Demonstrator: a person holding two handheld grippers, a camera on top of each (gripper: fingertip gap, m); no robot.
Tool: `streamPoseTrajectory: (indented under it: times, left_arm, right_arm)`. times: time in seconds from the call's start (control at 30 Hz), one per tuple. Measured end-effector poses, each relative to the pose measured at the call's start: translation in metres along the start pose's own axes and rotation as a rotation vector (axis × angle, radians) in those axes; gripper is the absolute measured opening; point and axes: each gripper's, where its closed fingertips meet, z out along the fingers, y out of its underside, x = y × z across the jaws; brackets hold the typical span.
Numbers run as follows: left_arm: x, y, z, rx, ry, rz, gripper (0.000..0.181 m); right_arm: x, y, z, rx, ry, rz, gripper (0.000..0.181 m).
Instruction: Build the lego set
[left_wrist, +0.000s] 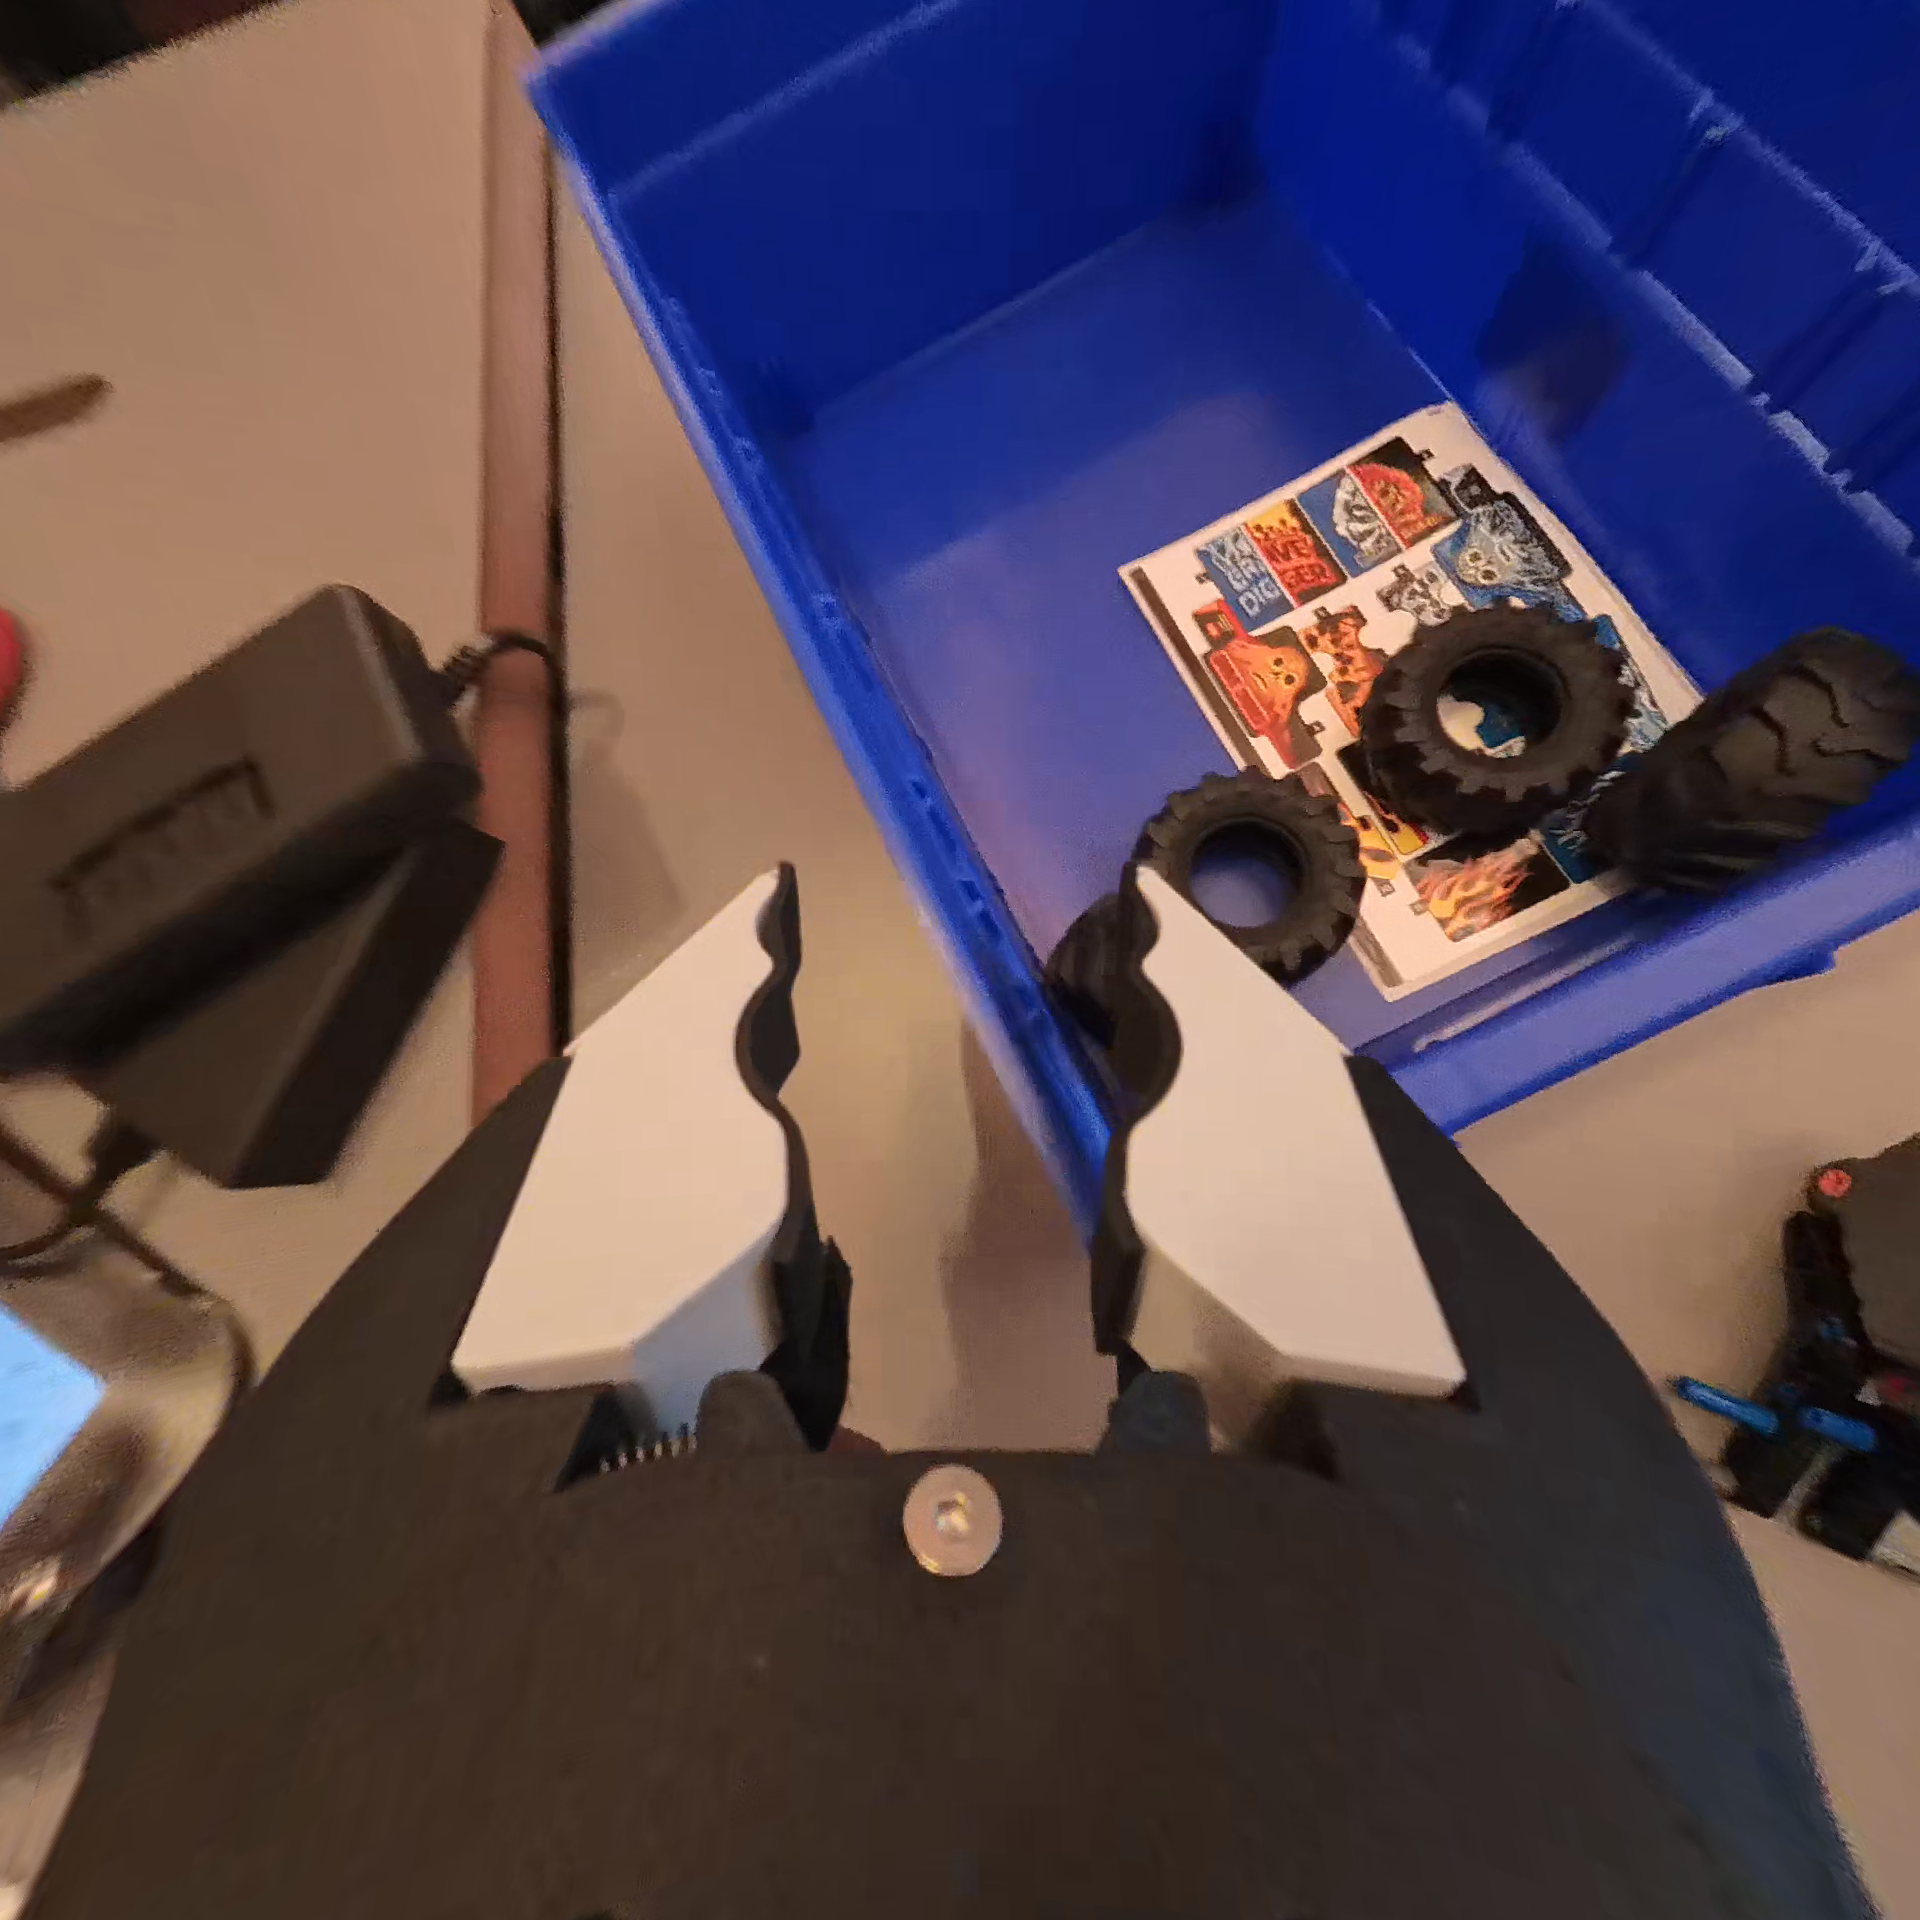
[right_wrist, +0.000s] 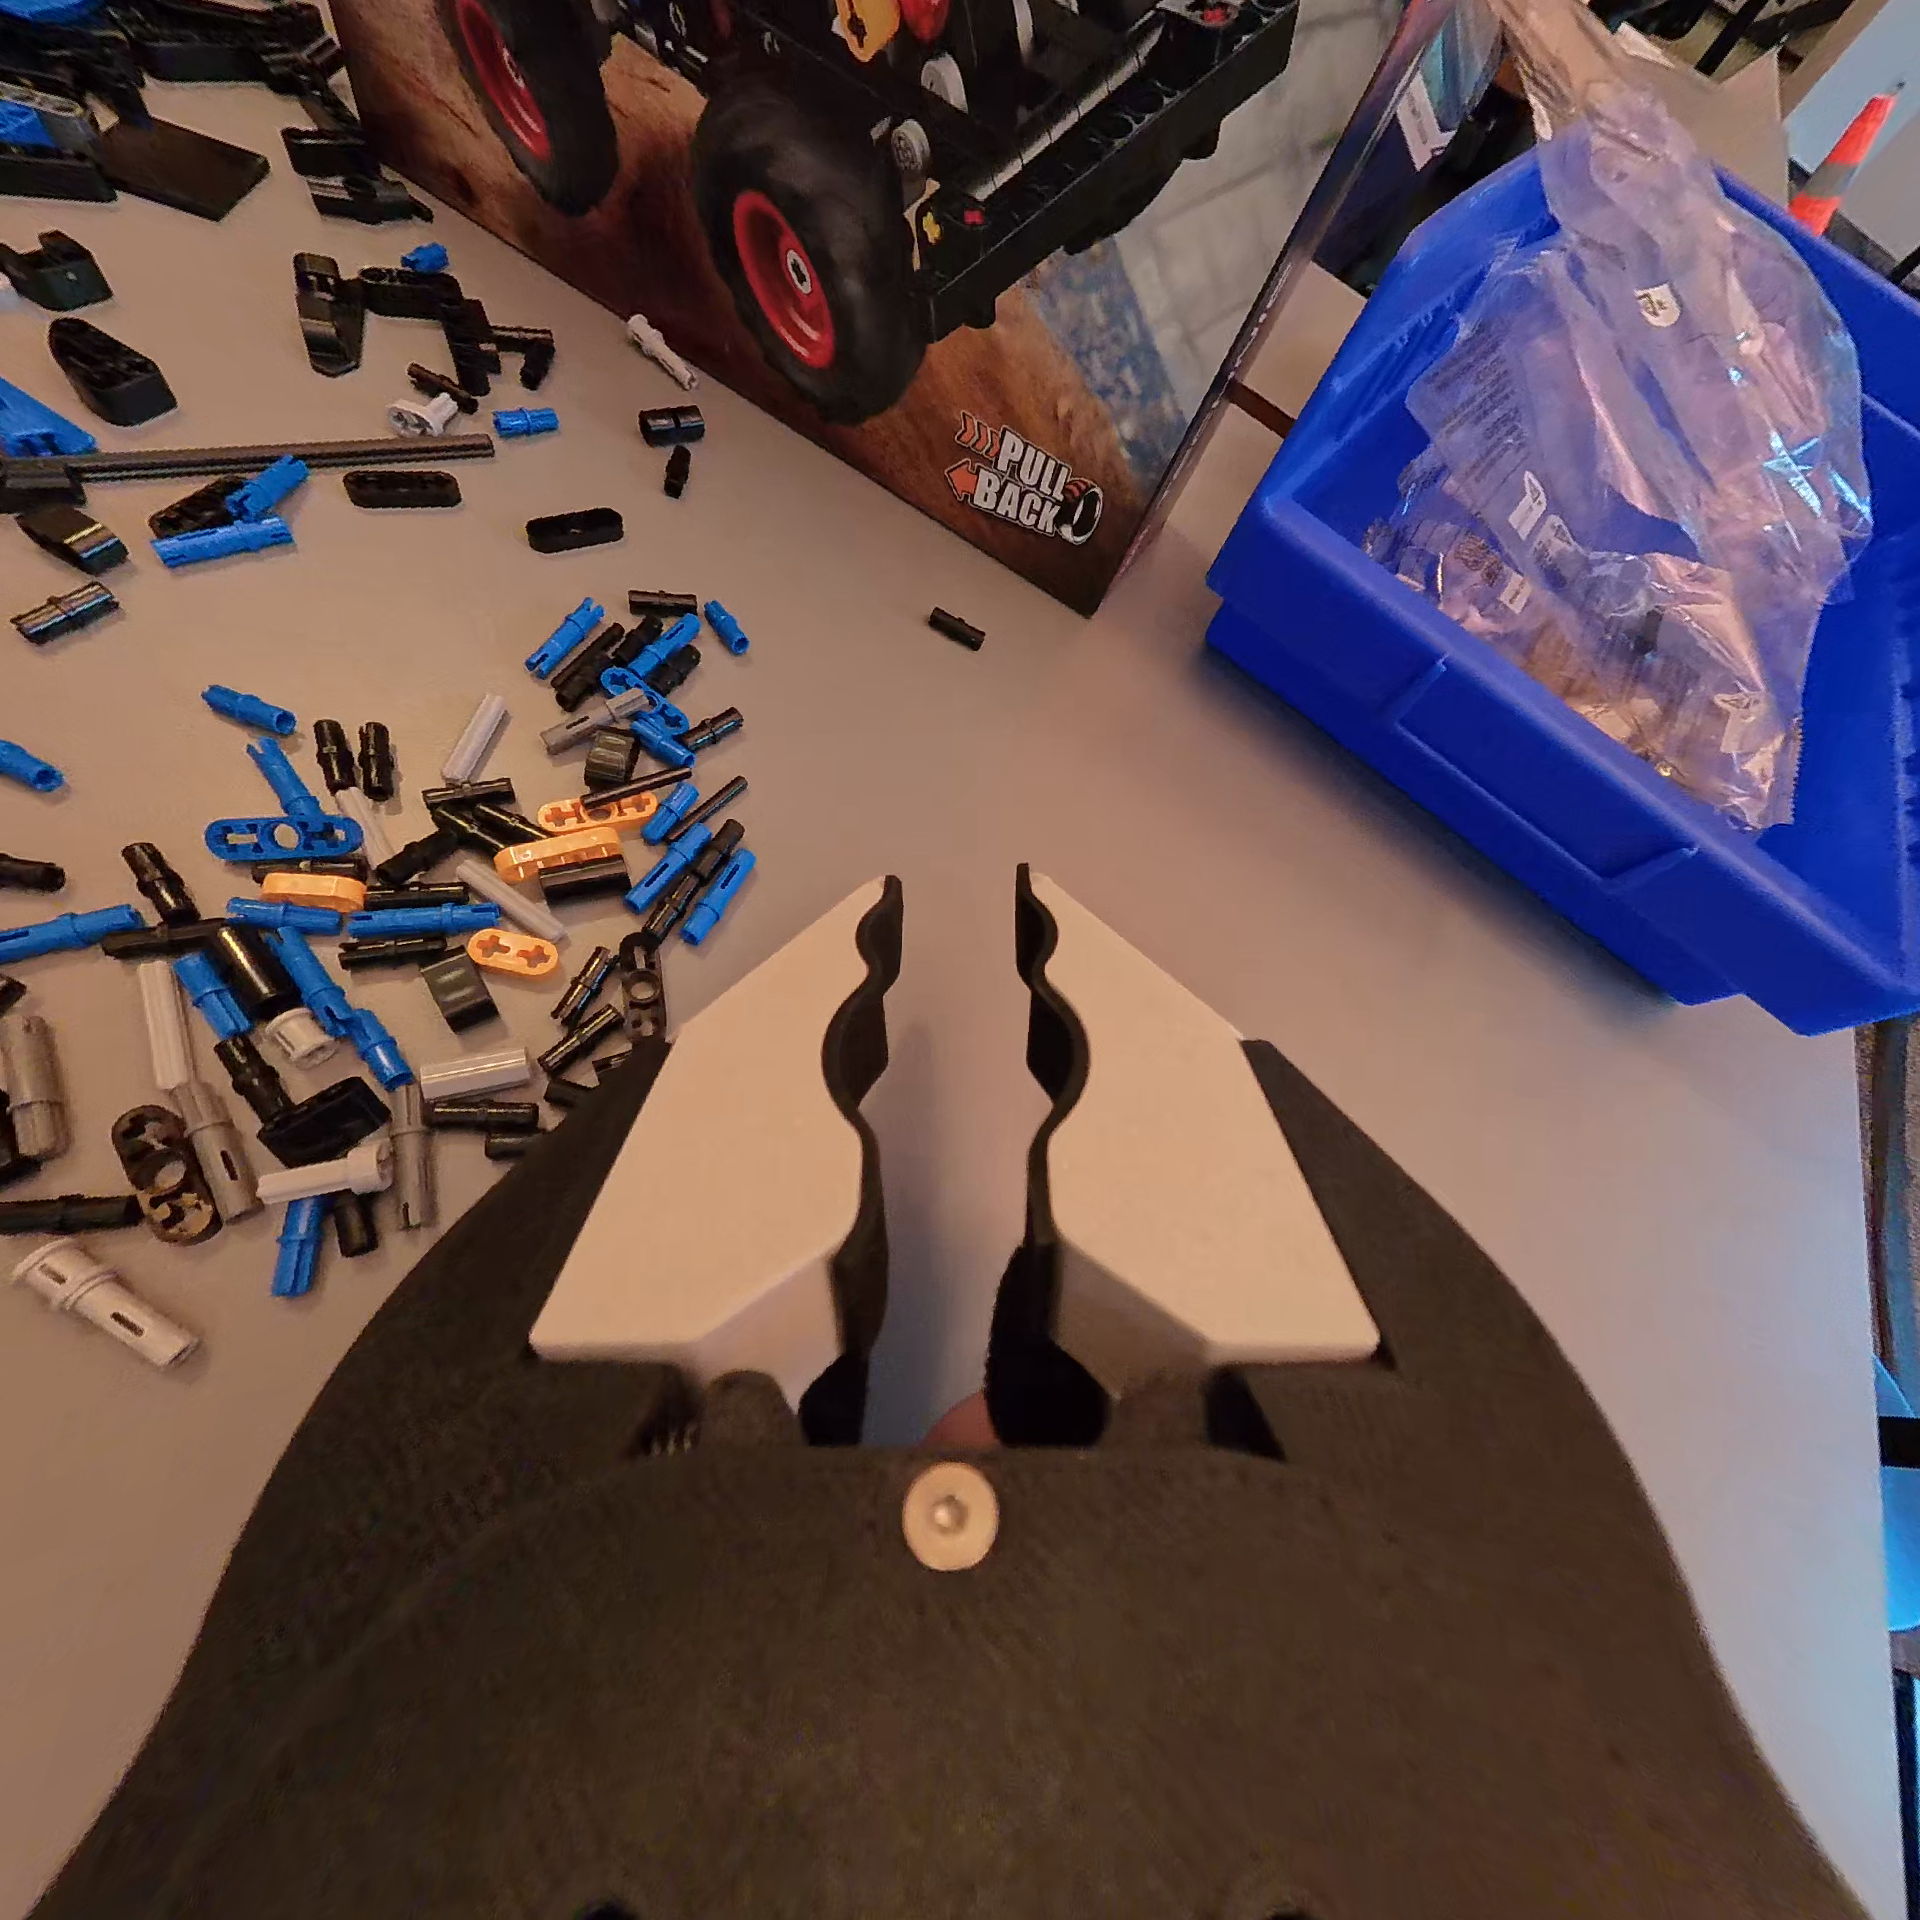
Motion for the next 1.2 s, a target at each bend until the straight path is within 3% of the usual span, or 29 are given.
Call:
streamPoseTrajectory:
  times: [0.1, 0.23, 0.33, 0.47, 0.9, 1.2]
  left_arm:
    - [0.013, 0.005, 0.013, -0.008, 0.065, -0.022, 0.039]
    - [0.01, 0.003, 0.019, 0.023, 0.023, -0.036, 0.026]
    - [0.004, -0.001, 0.018, 0.075, -0.004, -0.076, 0.005]
    - [0.014, -0.002, 0.016, 0.116, 0.035, -0.085, 0.004]
    - [0.016, -0.031, -0.013, 0.363, -0.1, -0.056, 0.002]
    - [0.012, -0.016, -0.003, 0.335, -0.056, -0.151, 0.002]
  right_arm:
    - [0.0, 0.0, 0.0, 0.003, -0.003, 0.003, 0.019]
    - [0.0, -0.001, -0.001, 0.007, -0.006, 0.003, 0.019]
    - [0.0, -0.001, -0.001, 0.011, -0.009, 0.006, 0.019]
    - [-0.001, -0.001, -0.001, 0.011, -0.015, 0.006, 0.019]
    - [-0.002, -0.001, -0.002, 0.015, -0.02, -0.001, 0.019]
    - [-0.003, -0.001, -0.002, 0.014, -0.027, -0.006, 0.021]
